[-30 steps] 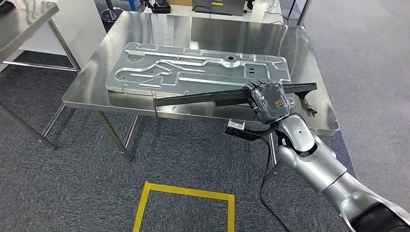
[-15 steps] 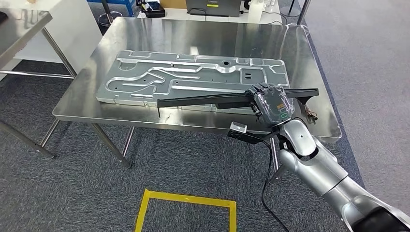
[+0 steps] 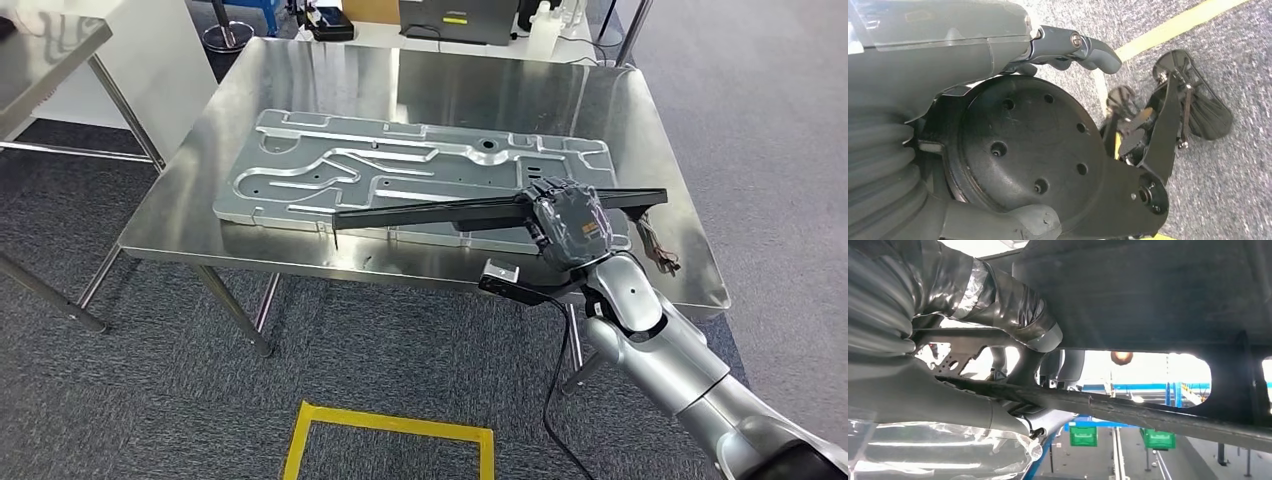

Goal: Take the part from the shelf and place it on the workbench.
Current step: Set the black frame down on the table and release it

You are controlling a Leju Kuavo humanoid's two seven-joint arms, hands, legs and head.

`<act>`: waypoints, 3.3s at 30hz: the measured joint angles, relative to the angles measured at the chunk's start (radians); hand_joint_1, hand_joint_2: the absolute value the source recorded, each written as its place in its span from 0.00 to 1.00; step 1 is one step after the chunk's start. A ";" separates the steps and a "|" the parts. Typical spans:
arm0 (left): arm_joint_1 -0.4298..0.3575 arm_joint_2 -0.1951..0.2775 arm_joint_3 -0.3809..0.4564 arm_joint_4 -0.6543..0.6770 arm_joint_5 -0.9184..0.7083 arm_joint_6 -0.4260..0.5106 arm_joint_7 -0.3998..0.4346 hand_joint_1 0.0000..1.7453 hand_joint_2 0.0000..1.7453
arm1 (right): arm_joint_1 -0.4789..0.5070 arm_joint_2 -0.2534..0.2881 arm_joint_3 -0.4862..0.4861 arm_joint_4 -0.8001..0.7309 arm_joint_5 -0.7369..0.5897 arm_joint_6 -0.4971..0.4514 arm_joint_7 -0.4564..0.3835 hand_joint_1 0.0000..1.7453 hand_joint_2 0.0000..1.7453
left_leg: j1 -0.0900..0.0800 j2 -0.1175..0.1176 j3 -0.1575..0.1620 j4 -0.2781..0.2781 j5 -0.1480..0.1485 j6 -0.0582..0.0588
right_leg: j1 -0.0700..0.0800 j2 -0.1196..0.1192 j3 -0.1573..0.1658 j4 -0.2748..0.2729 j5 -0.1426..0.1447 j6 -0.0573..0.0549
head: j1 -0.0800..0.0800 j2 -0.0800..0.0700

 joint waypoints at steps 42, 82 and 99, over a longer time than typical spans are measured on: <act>0.003 0.001 0.000 0.000 0.016 -0.008 -0.001 0.00 1.00 | 0.150 -0.007 -0.146 -0.019 0.009 -0.019 0.010 1.00 1.00 | 0.003 0.001 -0.103 0.249 -0.140 -0.060 | 0.000 -0.004 0.101 -0.170 0.035 -0.051 | -0.004 0.000; 0.014 0.002 0.000 0.000 0.044 -0.012 -0.027 0.00 1.00 | 0.163 0.061 -0.160 0.072 0.025 -0.018 -0.007 0.00 0.00 | 0.001 -0.001 0.049 -0.020 -0.040 -0.040 | 0.006 -0.002 0.059 -0.147 0.049 -0.026 | -0.003 0.000; 0.020 0.002 0.003 0.000 0.063 -0.038 -0.026 0.00 0.00 | 0.140 0.124 -0.159 0.166 0.019 -0.026 -0.022 0.00 0.00 | -0.001 -0.001 0.052 -0.019 -0.040 -0.040 | 0.001 -0.002 0.063 -0.150 0.050 -0.024 | -0.003 0.000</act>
